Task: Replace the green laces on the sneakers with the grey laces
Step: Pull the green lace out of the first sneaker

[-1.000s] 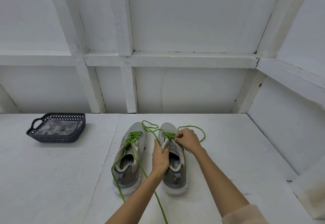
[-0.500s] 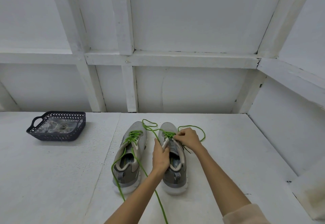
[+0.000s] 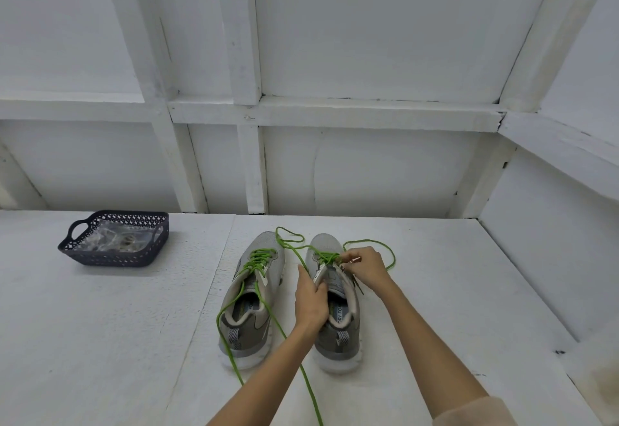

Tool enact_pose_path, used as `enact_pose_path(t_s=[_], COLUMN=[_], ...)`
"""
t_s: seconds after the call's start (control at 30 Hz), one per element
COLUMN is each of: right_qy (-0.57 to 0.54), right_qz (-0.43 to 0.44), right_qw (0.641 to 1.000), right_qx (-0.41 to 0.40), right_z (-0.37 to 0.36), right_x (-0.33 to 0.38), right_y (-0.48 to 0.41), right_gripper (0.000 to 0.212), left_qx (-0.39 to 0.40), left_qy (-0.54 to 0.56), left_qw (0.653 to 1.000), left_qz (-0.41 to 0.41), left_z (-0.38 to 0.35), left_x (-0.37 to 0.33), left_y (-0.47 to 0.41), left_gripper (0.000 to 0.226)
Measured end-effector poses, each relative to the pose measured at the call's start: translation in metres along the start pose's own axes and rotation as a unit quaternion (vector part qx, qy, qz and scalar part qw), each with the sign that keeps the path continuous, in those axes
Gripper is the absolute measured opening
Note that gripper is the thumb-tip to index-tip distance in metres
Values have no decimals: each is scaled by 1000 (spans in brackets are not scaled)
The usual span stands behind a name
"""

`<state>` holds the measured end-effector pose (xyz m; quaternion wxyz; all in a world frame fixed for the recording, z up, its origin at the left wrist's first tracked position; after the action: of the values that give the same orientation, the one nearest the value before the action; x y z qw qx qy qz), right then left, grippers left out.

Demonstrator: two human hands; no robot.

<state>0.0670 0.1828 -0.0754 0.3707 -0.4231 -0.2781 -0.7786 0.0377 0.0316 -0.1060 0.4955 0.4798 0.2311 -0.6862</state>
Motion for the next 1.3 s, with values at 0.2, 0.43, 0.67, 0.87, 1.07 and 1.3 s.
enact_pose_path(t_s=[0.2, 0.43, 0.67, 0.87, 1.07, 1.3], right_qy=[8, 1, -9, -19, -49, -87], right_qz=[11, -39, 6, -62, -11, -45], right_qw=[997, 999, 984, 997, 976, 995], right_qx=[-72, -22, -179, -38, -211, -25], right_z=[-4, -3, 8, -7, 9, -2], right_x=[9, 3, 7, -5, 4, -5], right_y=[-3, -3, -1, 0, 3, -1], right_gripper=[4, 21, 12, 31, 24, 5], left_qx=[8, 4, 9, 1, 2, -6], left_qy=[-2, -7, -1, 2, 0, -1], left_qw=[1000, 1000, 1000, 1000, 1000, 1000], left_qz=[8, 9, 7, 6, 7, 2], left_z=[1, 2, 5, 2, 4, 3], left_x=[-3, -5, -9, -3, -8, -5], left_y=[3, 4, 8, 5, 8, 6], left_gripper=[62, 66, 67, 65, 69, 69])
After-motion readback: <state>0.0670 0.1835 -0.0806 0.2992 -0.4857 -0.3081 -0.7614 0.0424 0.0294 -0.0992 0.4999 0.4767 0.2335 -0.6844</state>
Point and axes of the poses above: each hand's wrist, its own y-axis away from the middle knuckle, its own z-axis out of the back of the hand, x = y × z, the point moved 3 cm from there along -y, towards the middle knuckle, and after that the axes turned 6 degrees about -y, right-handed, at the moved point
